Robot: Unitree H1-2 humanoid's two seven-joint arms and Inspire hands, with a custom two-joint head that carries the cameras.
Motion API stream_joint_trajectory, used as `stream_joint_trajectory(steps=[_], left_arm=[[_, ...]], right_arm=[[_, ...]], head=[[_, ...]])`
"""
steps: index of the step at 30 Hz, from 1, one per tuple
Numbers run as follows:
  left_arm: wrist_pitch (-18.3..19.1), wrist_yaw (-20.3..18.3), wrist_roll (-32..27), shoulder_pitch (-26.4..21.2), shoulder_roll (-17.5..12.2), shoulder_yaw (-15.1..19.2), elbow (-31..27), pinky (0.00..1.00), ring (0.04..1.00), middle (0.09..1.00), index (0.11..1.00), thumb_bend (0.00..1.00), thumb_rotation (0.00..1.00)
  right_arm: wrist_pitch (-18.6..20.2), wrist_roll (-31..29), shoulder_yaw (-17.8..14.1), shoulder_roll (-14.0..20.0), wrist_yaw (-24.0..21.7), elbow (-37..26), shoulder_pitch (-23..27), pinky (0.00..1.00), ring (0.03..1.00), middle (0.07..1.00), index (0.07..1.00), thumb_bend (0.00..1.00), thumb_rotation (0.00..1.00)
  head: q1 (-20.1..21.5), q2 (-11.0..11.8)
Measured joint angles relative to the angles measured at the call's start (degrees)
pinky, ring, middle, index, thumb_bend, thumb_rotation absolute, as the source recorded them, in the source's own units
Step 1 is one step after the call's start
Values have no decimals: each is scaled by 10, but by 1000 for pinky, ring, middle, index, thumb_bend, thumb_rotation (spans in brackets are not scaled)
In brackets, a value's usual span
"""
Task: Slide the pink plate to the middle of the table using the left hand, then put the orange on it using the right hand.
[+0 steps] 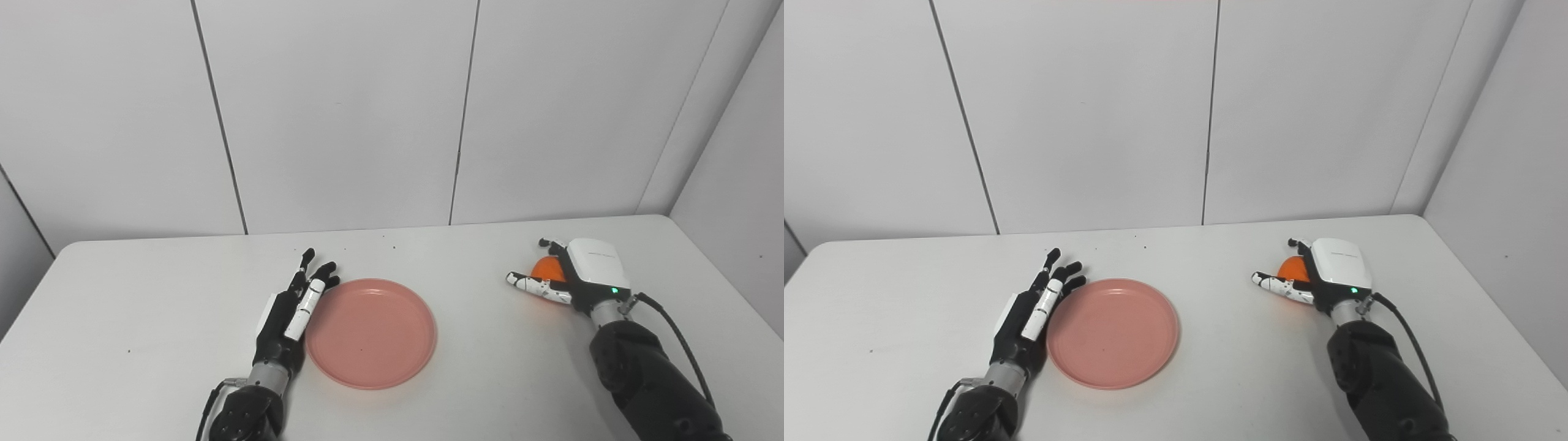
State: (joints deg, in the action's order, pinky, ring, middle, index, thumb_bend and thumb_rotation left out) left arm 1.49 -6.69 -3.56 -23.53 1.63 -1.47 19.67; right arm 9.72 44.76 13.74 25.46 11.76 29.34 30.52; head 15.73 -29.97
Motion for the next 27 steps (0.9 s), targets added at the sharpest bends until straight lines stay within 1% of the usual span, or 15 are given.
stream_joint_trajectory(steps=[3,5,6,7,9,11,12,15,17,18,19,24,26,27], left_arm=[[0,-1,0,0,0,-1,0,999,859,892,1000,668,757],[0,-1,0,0,0,-1,0,998,858,892,1000,666,765],[1,-1,0,0,0,-2,0,992,855,892,1000,664,764],[1,-1,0,0,0,-2,0,993,856,894,1000,660,767],[1,-1,0,0,-1,-2,0,998,857,895,1000,664,749],[1,-2,0,0,-1,-1,0,1000,859,896,1000,666,742],[1,-2,0,0,-1,-1,0,1000,858,895,1000,669,746],[1,-2,0,0,-1,-1,0,999,861,897,1000,669,748],[1,-2,0,0,-2,-2,0,994,857,896,1000,673,741],[1,-2,0,0,-2,-2,0,998,858,896,1000,679,731],[1,-2,0,0,-3,-2,0,1000,858,899,1000,668,732],[1,-2,0,0,-3,-3,0,995,853,903,1000,655,740],[1,-2,0,0,-3,-3,0,999,851,895,1000,676,733],[1,-2,0,0,-3,-3,0,1000,855,887,1000,686,741]], right_arm=[[0,-9,-4,1,4,6,2,359,463,585,665,804,1000],[-1,-16,-7,1,9,14,4,341,428,535,611,793,1000],[-1,-19,-8,1,13,17,5,310,387,483,551,770,997],[-1,-22,-8,1,15,17,5,299,372,464,530,761,993],[-2,-24,-7,1,21,21,5,265,329,399,446,729,982],[-4,-25,-6,1,27,24,5,270,336,390,441,718,989],[-5,-25,-5,1,29,25,5,276,347,397,458,717,995],[-14,-25,-1,1,40,31,5,320,410,457,530,715,1000],[-19,-27,0,1,44,35,5,325,414,463,536,710,1000],[-20,-28,0,1,47,36,5,361,455,497,566,706,1000],[-25,-29,1,1,50,37,4,369,458,496,562,702,1000],[-33,-30,5,5,54,39,4,338,419,456,524,688,1000],[-35,-31,5,7,55,37,4,308,382,425,489,672,995],[-37,-33,5,7,54,35,3,276,340,389,450,668,980]], head=[[1,0],[1,0],[1,0],[1,0],[1,0],[1,-1],[0,-1],[0,-1],[-1,-1],[-1,-1],[-1,0],[-4,0],[-9,-1],[-13,-3]])
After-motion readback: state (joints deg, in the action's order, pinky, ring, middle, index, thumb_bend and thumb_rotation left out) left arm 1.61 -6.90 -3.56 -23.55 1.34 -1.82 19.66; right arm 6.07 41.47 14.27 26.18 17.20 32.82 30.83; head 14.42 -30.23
